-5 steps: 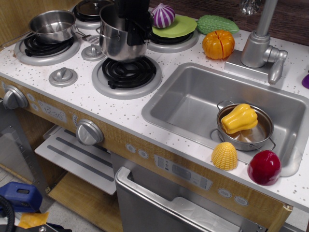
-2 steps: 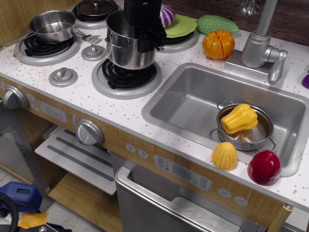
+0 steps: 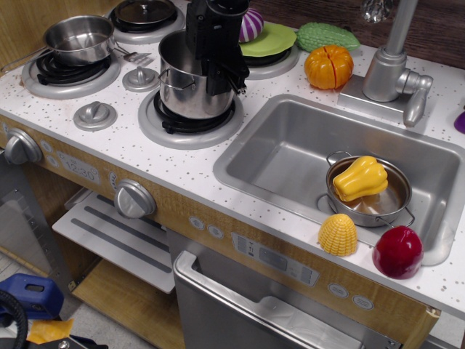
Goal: Put pot on stove which is near stove
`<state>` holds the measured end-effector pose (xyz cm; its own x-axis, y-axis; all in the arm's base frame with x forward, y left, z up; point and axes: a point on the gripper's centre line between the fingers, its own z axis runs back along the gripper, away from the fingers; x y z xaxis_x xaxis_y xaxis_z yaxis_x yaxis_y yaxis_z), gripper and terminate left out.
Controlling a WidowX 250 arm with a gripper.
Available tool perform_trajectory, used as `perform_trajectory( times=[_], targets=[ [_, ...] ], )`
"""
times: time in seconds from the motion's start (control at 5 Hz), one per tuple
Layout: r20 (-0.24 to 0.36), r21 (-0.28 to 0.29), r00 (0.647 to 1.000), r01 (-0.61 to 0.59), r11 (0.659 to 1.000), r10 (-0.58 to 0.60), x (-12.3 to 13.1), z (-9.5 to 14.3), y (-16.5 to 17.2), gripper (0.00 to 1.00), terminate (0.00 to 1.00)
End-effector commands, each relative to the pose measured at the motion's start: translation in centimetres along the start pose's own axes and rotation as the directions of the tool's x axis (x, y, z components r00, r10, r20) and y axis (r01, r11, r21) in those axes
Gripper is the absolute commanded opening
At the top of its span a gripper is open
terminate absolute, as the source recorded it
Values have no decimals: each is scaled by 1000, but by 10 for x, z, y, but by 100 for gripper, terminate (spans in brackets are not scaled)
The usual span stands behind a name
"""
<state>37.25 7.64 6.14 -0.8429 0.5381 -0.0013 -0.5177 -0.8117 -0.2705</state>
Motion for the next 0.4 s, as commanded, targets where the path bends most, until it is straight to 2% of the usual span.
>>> perform_trajectory(
  times=[0.0, 0.2],
  targets=[
    [-76, -62, 997, -19, 998, 14, 1, 24, -13, 100, 0],
    [-76, -62, 997, -19, 998, 14, 1, 24, -13, 100, 100]
  ],
)
